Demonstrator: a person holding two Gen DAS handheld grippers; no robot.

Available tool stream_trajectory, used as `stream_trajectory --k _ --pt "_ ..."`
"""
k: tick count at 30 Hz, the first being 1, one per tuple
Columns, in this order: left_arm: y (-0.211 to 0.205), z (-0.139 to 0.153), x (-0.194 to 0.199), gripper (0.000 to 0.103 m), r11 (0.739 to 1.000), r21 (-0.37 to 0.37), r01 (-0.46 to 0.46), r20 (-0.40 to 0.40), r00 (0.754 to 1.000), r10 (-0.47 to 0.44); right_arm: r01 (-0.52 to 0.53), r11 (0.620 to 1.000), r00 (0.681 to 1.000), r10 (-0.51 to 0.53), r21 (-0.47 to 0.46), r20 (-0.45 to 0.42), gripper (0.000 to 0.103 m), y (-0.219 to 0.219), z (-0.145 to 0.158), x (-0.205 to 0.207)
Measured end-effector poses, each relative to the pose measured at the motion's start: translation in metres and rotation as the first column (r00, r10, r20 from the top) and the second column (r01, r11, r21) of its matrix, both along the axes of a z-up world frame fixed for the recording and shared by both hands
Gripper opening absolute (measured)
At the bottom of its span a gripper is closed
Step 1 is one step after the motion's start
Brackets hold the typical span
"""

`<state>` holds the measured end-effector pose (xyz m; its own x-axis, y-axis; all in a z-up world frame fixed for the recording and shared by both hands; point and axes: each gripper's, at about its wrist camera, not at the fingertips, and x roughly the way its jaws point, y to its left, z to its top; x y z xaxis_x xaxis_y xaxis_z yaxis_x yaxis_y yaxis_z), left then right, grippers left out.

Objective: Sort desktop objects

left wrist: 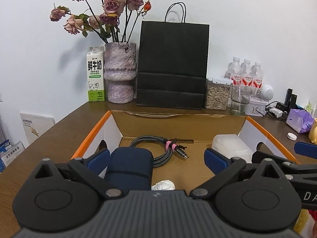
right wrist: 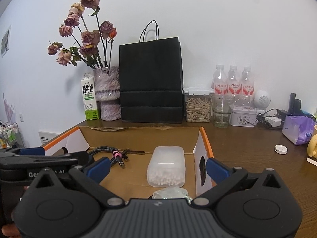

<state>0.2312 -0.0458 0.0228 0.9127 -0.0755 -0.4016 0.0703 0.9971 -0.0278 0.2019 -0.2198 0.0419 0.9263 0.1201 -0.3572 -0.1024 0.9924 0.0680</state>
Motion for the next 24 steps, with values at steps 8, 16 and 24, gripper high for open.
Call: stream_trajectory --k 8,16,24 --pt "0.000 0.001 -0.001 0.103 1.000 -0.001 0.001 0.003 1.000 -0.001 -0.003 1.000 1.000 0.003 0.001 0.007 0.103 0.000 0.001 -0.002" --pt "0.005 0.006 -0.005 0.103 1.000 -0.014 -0.004 0.021 1.000 0.004 -0.001 1.000 1.000 0.002 -0.010 0.029 0.103 0.002 0.005 -0.005" --pt "0.015 0.023 -0.020 0.103 0.999 -0.025 -0.024 0.046 0.999 0.025 -0.003 0.998 0.998 0.007 -0.055 0.069 0.103 0.002 0.025 -0.027"
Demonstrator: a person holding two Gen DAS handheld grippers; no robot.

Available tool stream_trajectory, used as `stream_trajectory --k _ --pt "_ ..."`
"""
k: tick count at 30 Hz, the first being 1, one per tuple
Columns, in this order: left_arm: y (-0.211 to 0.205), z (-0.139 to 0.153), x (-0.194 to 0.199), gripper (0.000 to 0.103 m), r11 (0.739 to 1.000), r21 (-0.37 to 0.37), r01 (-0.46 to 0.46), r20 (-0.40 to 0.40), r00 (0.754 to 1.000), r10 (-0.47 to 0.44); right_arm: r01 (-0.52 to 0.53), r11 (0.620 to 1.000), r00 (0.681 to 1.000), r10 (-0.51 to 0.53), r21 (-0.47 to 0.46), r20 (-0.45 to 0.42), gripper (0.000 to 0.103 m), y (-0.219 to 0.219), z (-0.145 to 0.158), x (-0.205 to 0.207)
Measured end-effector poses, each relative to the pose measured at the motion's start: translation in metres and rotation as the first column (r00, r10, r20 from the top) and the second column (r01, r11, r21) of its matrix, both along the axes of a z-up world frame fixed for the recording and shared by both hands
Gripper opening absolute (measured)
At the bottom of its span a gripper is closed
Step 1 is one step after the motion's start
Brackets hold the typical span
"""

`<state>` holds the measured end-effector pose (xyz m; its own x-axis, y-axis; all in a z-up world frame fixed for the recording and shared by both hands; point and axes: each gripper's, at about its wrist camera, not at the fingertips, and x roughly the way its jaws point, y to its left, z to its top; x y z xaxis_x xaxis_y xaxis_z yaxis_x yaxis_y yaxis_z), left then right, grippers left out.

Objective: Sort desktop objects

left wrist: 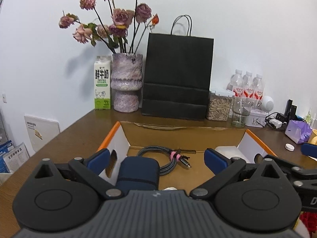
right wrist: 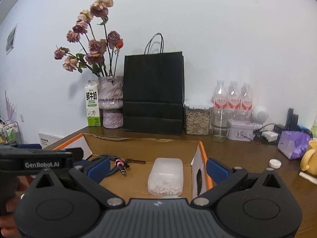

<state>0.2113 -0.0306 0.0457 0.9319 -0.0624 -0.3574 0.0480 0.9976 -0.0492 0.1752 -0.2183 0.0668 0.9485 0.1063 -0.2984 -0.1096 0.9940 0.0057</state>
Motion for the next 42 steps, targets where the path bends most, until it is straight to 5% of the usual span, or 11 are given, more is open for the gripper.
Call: stream_trajectory --k 9,21,42 --pt "0.010 0.012 -0.036 0.103 1.000 0.021 0.007 0.001 1.000 -0.007 0.014 1.000 1.000 -0.014 -0.028 0.018 0.103 -0.014 0.013 -0.046" --pt "0.022 0.000 -0.077 0.103 0.998 0.062 0.002 -0.044 0.999 0.000 0.015 0.999 0.999 -0.017 -0.033 -0.043 0.103 -0.027 -0.013 -0.098" --pt "0.004 -0.026 -0.102 0.103 0.987 0.104 0.119 -0.091 0.990 -0.110 0.105 0.993 0.983 -0.112 -0.054 -0.142 0.103 -0.082 -0.043 -0.117"
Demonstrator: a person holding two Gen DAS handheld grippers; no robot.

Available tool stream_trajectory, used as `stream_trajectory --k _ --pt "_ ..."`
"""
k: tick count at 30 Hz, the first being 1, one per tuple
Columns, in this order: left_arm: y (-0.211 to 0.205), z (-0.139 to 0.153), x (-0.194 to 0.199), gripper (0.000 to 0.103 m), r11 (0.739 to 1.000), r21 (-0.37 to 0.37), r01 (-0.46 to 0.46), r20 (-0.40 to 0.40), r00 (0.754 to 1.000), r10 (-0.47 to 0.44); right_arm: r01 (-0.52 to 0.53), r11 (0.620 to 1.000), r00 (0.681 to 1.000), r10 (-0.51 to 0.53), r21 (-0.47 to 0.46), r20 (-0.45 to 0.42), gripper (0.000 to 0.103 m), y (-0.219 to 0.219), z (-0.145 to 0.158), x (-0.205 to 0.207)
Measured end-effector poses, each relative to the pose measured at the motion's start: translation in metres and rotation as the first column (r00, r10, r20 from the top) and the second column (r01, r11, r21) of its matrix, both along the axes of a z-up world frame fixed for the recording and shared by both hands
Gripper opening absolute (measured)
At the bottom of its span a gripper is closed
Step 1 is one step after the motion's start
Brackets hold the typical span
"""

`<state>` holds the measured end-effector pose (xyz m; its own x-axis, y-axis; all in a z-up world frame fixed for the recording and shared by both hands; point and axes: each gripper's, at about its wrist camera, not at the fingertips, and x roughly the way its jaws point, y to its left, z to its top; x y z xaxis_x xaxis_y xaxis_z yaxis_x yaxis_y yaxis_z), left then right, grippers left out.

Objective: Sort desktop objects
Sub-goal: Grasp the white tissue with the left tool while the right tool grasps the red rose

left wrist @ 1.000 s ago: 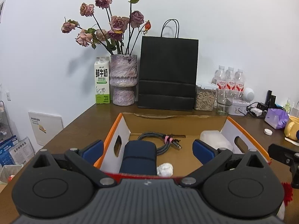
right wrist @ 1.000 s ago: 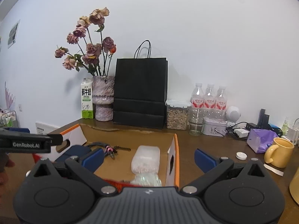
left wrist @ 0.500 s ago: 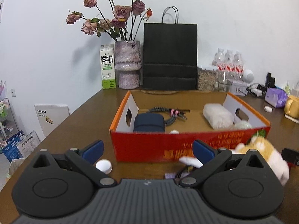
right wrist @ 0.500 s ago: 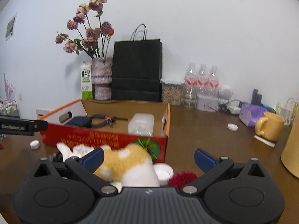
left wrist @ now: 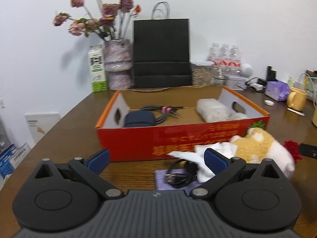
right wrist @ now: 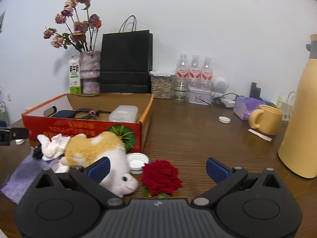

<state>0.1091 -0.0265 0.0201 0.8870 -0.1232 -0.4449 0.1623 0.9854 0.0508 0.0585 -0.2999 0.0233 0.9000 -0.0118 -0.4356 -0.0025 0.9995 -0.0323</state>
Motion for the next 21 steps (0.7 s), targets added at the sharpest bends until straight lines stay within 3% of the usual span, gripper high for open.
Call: stream_trajectory --k 13,16,19,21 --pt "-0.046 -0.015 0.024 0.101 0.993 0.048 0.107 -0.039 0.994 -0.106 0.004 0.997 0.991 0.006 0.079 -0.132 0.093 -0.035 -0.018 0.038" --pt "-0.053 -0.023 0.030 0.095 0.990 0.064 0.126 -0.068 0.990 -0.122 -0.019 0.995 0.987 0.034 0.093 -0.159 0.088 -0.033 -0.025 0.045" --pt "-0.057 -0.030 0.034 0.083 0.987 0.063 0.145 -0.088 0.986 -0.140 -0.030 0.995 0.984 0.045 0.091 -0.170 0.085 -0.030 -0.030 0.048" --pt "-0.057 -0.033 0.037 0.076 0.988 0.054 0.148 -0.102 0.985 -0.142 -0.040 0.994 0.983 0.058 0.105 -0.176 0.074 -0.029 -0.033 0.051"
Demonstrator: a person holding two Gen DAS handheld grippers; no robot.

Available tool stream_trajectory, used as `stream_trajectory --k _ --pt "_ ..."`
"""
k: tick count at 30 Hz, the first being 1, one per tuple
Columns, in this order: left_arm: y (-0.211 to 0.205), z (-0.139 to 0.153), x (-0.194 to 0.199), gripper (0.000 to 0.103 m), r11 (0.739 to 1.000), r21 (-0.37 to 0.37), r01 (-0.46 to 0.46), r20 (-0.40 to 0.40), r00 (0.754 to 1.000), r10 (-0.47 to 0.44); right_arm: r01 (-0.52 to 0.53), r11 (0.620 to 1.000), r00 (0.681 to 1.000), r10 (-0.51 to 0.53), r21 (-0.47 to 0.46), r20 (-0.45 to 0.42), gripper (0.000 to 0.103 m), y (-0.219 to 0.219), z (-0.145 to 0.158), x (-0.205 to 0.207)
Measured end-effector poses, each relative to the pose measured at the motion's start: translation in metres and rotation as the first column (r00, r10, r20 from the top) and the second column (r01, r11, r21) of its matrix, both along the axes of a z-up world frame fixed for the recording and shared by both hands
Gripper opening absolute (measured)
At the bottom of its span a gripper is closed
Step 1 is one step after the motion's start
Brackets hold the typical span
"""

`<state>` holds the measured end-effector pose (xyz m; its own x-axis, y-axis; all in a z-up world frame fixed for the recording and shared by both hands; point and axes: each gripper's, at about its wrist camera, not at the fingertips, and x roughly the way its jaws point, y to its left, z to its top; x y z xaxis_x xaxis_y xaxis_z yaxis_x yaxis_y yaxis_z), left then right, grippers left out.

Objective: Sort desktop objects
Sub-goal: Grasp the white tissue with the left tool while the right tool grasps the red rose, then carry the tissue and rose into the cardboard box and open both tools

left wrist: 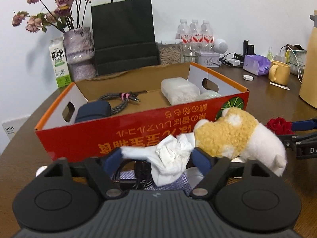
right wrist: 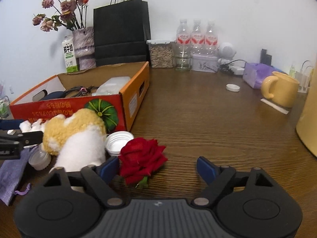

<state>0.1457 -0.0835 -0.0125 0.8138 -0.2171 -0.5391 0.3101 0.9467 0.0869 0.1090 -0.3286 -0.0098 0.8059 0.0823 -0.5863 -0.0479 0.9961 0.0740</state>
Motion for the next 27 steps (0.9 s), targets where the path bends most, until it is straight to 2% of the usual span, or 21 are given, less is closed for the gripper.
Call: stream_trajectory --k 1,2,3,4,5,6,7,8,11,14,27 --pt "0.000 -0.001 0.001 0.075 1.000 -0.003 0.000 -0.004 1.000 0.000 -0.003 1.000 1.000 0.003 0.007 -0.002 0.071 0.000 -0.001 0.001" --pt "0.001 -0.002 0.001 0.070 1.000 -0.007 0.001 -0.006 1.000 -0.001 -0.008 1.000 1.000 0.008 0.014 -0.001 0.068 0.000 -0.001 0.001" --pt "0.001 -0.002 0.001 0.063 1.000 -0.010 0.004 -0.005 1.000 -0.004 -0.011 1.000 1.000 0.011 0.018 0.002 0.063 0.000 -0.001 0.000" --pt "0.002 -0.002 0.001 0.060 1.000 -0.015 0.008 -0.006 1.000 -0.008 -0.016 1.000 1.000 0.016 0.020 0.003 0.059 0.000 -0.001 0.000" --pt "0.003 -0.001 0.001 0.056 1.000 -0.022 0.009 -0.007 1.000 -0.010 -0.018 1.000 1.000 0.018 0.022 0.006 0.050 0.001 0.000 0.000" --pt "0.004 -0.001 0.000 0.048 1.000 -0.027 0.013 -0.003 1.000 -0.013 -0.021 0.999 1.000 0.021 0.024 0.007 0.042 0.001 0.000 0.000" --pt "0.003 0.001 -0.001 0.042 0.999 -0.030 0.022 -0.001 1.000 -0.022 -0.025 0.999 1.000 0.024 0.026 0.008 0.039 0.001 0.000 0.000" --pt "0.003 0.001 -0.001 0.031 0.999 -0.035 0.031 -0.004 1.000 -0.031 -0.027 0.999 1.000 0.027 0.026 0.009 0.035 0.002 0.001 -0.001" --pt "0.002 0.001 -0.002 0.024 0.999 -0.023 0.035 0.000 0.999 -0.035 -0.029 0.999 0.999 0.029 0.023 0.015 0.027 0.003 0.001 -0.002" --pt "0.005 0.004 -0.003 0.017 0.998 -0.044 0.038 0.006 0.999 -0.038 -0.029 0.999 0.999 0.029 0.021 0.026 0.023 0.004 0.003 -0.004" --pt "0.023 0.035 -0.023 0.017 0.994 -0.100 0.044 0.109 0.993 -0.033 -0.016 1.000 0.992 0.015 0.001 0.122 0.021 0.008 0.024 -0.018"
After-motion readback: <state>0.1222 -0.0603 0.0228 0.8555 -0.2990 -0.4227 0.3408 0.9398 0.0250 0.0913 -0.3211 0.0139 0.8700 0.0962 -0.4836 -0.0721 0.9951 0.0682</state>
